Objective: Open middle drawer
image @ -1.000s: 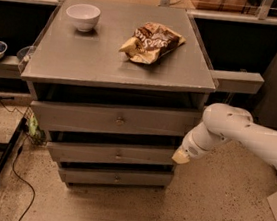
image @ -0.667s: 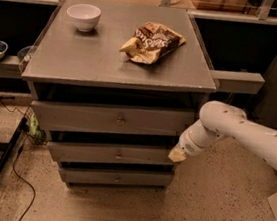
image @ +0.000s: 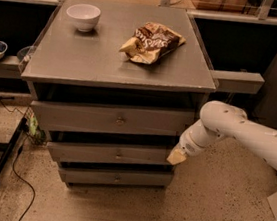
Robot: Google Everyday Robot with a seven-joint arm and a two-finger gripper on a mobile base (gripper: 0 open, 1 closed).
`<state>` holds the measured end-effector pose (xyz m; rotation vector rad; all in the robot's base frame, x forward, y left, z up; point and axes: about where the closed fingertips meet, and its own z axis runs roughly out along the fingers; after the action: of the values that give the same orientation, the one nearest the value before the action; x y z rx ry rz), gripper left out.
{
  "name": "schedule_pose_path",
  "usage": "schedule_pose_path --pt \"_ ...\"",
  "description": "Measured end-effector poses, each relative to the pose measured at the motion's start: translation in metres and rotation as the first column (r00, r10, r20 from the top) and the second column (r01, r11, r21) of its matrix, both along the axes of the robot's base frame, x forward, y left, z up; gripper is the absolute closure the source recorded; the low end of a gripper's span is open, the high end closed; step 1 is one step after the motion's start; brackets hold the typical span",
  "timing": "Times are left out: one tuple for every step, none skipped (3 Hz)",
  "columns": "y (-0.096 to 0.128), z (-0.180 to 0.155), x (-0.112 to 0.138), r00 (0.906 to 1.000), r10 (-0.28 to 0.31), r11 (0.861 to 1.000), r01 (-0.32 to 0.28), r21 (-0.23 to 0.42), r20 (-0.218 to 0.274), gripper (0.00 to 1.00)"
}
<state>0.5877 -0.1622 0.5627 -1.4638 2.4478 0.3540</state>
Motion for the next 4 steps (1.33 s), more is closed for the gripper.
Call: schedule_pose_path --pt "0.0 0.0 0.0 1.0 0.0 1.0 0.0 0.0 0.0 0.05" --pt "0.0 0.0 0.0 1.0 0.0 1.0 0.0 0.0 0.0 0.0" --pt "0.004 -0.004 0.002 1.0 0.003 1.0 -0.003 -0.007 -0.003 0.0" --pt "0.007 -0.022 0.006 0.9995 -0.018 1.0 0.018 -0.02 -0.024 0.0"
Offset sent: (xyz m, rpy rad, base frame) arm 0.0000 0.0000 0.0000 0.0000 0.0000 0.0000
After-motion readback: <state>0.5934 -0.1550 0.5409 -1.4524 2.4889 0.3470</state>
